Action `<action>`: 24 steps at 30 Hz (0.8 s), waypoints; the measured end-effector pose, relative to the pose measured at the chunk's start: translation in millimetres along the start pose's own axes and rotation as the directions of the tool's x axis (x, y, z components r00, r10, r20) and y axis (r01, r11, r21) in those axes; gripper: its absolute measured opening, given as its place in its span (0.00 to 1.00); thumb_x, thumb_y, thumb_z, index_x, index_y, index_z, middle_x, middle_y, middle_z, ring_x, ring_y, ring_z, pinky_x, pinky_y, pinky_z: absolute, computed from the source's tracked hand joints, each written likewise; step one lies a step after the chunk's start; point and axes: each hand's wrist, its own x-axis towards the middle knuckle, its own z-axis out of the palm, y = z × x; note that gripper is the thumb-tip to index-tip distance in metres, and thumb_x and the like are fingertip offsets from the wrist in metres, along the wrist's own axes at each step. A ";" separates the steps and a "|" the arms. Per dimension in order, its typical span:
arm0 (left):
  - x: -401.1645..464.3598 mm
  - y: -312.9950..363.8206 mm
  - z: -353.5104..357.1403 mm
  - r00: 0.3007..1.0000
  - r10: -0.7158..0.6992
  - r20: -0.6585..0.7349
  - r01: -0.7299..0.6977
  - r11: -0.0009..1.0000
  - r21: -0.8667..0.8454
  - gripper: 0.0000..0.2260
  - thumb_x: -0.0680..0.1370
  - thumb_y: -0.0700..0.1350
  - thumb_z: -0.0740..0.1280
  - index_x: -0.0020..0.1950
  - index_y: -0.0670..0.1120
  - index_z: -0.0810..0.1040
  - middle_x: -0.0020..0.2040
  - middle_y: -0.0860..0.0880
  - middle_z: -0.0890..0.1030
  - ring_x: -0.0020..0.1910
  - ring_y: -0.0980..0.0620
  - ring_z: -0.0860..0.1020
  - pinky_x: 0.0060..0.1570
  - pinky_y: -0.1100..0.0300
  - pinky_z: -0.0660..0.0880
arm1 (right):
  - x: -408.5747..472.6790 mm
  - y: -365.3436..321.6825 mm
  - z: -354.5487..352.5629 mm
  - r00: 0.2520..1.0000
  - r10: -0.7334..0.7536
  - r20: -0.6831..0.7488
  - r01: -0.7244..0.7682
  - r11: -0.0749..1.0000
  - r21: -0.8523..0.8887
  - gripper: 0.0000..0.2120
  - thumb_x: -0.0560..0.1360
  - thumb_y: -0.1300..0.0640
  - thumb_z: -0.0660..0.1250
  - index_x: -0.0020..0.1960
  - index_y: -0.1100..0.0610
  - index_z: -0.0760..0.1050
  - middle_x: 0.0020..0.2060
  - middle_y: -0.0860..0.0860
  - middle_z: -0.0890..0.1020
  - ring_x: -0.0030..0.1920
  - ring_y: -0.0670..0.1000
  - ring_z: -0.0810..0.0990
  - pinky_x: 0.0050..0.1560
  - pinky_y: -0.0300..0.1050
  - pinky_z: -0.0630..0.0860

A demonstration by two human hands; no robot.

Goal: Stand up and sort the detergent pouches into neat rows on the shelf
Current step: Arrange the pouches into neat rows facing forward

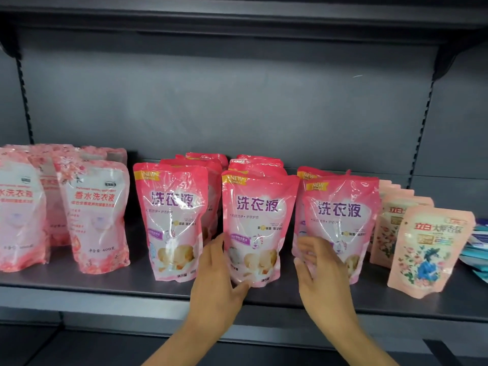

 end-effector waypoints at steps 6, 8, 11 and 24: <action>0.4 42.3 -11.6 0.906 0.412 -0.099 -0.407 0.911 0.074 0.35 0.68 0.44 0.74 0.69 0.52 0.59 0.65 0.53 0.63 0.65 0.57 0.63 0.62 0.69 0.61 | 33.0 -21.1 -79.3 0.977 -0.110 -0.182 0.085 0.986 -0.140 0.12 0.74 0.67 0.65 0.55 0.54 0.73 0.49 0.47 0.77 0.45 0.46 0.77 0.45 0.27 0.66; 10.1 59.2 -15.6 0.875 0.480 -0.062 -0.478 0.877 0.047 0.31 0.70 0.46 0.71 0.69 0.51 0.61 0.65 0.54 0.64 0.65 0.58 0.62 0.64 0.75 0.54 | 51.1 -24.5 -99.9 0.974 -0.125 -0.188 0.076 0.965 -0.251 0.12 0.74 0.67 0.66 0.55 0.57 0.75 0.48 0.47 0.76 0.45 0.46 0.75 0.43 0.27 0.65; 28.2 86.1 -23.6 0.833 0.553 -0.006 -0.552 0.833 0.037 0.28 0.72 0.46 0.70 0.70 0.50 0.64 0.66 0.54 0.67 0.66 0.58 0.61 0.64 0.71 0.55 | 79.4 -24.8 -122.7 0.984 -0.105 -0.141 0.042 0.918 -0.394 0.11 0.74 0.66 0.66 0.57 0.60 0.76 0.50 0.52 0.79 0.46 0.48 0.75 0.48 0.35 0.67; 168.5 163.3 -10.6 0.849 0.430 0.307 -0.507 0.826 0.245 0.14 0.76 0.40 0.64 0.62 0.47 0.74 0.61 0.47 0.77 0.61 0.46 0.75 0.60 0.51 0.72 | 199.3 6.4 -150.0 0.947 0.097 0.307 0.016 0.938 -0.345 0.15 0.76 0.68 0.63 0.61 0.58 0.76 0.58 0.51 0.80 0.56 0.46 0.76 0.54 0.32 0.67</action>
